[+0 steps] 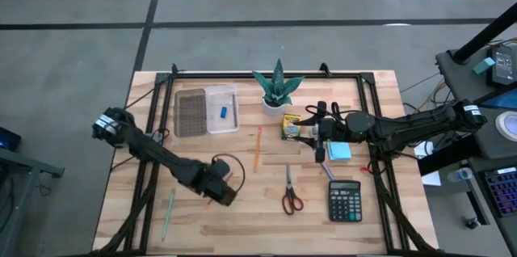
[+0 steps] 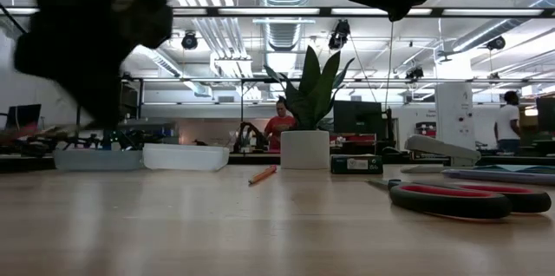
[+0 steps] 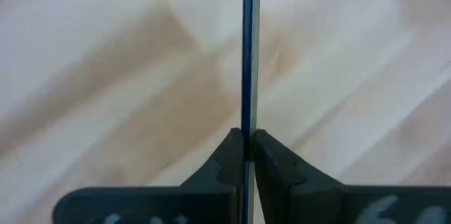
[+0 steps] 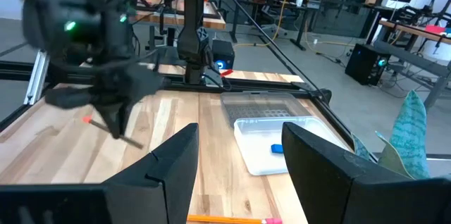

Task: Pack school essentials
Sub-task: Put the black pencil into the black supply box

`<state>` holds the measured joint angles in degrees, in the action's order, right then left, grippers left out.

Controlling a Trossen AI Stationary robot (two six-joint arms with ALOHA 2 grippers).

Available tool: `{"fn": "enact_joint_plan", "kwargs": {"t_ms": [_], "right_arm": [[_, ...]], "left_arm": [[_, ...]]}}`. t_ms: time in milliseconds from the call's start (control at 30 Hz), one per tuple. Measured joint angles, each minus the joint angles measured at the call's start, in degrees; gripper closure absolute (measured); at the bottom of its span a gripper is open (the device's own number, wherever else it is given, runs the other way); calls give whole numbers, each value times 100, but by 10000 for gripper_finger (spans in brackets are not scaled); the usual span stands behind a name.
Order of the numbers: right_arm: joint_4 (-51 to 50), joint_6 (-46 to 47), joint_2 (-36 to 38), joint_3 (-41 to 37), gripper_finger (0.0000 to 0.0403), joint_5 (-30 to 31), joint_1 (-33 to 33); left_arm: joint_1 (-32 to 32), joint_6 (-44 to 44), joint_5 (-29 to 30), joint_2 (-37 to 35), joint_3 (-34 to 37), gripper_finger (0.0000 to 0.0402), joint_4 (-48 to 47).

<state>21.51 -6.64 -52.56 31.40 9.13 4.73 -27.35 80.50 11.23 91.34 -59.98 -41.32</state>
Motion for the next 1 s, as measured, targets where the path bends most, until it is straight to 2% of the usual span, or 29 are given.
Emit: {"fn": "enact_joint_plan", "kwargs": {"t_ms": [167,267,567,733,833,1000], "right_arm": [[-11,1,54,0,209,-2,0],[-105,14,187,0,209,-2,0],[-961,238,728,0,209,-3,0],[-1363,376,852,-2,209,-4,0],[-1495,379,857,-2,209,-4,0],[-1544,529,855,0,209,-4,0]], "left_arm": [[675,-55,166,-609,47,399,-209],[1297,-452,284,-925,54,400,-387],[4147,-2835,260,-1239,38,400,-111],[5495,-3308,-140,-1059,75,400,106],[5913,-3312,-408,-925,118,400,207],[6231,-3345,-470,-654,121,400,238]]}}
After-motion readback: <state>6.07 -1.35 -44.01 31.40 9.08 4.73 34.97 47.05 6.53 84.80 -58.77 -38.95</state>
